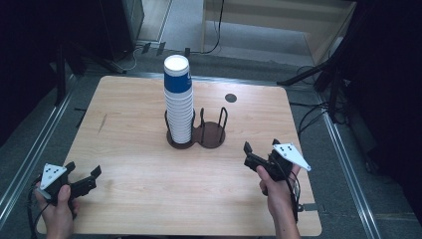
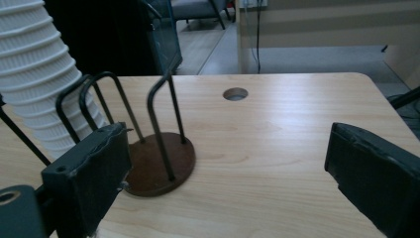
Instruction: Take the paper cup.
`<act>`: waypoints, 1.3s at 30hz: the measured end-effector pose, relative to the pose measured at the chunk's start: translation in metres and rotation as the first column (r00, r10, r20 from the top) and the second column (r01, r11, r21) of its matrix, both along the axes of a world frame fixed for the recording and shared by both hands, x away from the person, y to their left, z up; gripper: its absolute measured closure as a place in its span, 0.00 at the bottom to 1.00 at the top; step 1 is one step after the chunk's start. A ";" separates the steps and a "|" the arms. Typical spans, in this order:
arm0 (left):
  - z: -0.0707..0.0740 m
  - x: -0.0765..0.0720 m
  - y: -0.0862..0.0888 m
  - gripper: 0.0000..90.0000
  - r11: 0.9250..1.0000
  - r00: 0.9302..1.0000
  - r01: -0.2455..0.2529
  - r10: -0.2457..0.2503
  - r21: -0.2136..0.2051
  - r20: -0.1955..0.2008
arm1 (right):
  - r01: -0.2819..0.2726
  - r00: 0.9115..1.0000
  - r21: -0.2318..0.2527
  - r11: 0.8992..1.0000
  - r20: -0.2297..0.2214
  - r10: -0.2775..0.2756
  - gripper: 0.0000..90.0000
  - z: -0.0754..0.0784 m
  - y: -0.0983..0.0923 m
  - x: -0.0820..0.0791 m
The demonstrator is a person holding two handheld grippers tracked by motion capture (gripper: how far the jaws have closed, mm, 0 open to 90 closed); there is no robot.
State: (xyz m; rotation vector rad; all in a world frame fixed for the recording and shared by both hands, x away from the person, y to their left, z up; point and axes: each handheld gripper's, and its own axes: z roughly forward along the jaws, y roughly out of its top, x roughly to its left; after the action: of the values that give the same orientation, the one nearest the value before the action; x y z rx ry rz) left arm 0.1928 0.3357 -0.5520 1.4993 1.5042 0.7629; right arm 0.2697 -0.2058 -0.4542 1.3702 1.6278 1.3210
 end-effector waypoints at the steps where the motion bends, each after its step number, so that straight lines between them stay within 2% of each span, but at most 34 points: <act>1: 0.000 0.000 0.000 0.11 1.000 1.000 0.000 0.000 0.000 0.000 | 0.000 1.000 0.000 1.000 0.000 0.000 0.04 0.000 0.000 0.000; 2: 0.000 0.000 0.001 0.11 1.000 1.000 0.010 -0.010 -0.010 -0.003 | -0.013 1.000 0.003 1.000 0.003 0.013 0.03 0.003 0.008 0.003; 5: 0.000 0.000 0.002 0.11 1.000 1.000 0.010 -0.010 -0.018 -0.002 | -0.026 1.000 0.005 1.000 0.006 0.026 0.03 0.006 0.015 0.006; 14: 0.000 0.000 -0.002 0.11 1.000 1.000 0.013 -0.013 0.018 -0.001 | -0.069 0.997 -0.005 0.998 0.019 0.069 0.02 0.021 0.044 0.016; 31: 0.000 0.000 -0.004 0.11 0.999 1.000 0.021 -0.021 0.025 -0.001 | -0.122 0.992 -0.019 0.992 0.021 0.123 0.00 0.034 0.073 0.025; 36: 0.000 0.000 -0.003 0.11 0.999 1.000 0.023 -0.023 0.025 -0.002 | -0.120 0.992 -0.031 0.992 0.032 0.121 0.00 0.038 0.080 0.029; 39: 0.000 0.000 -0.003 0.11 1.000 1.000 0.022 -0.022 0.022 -0.001 | -0.107 0.994 -0.025 0.994 0.012 0.107 0.00 0.039 0.085 0.031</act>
State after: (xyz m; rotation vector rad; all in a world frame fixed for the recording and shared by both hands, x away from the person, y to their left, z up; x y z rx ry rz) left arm 0.1929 0.3326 -0.5519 1.5302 1.4821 0.7678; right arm 0.3009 -0.1207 -0.4154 1.2727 1.7236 1.3641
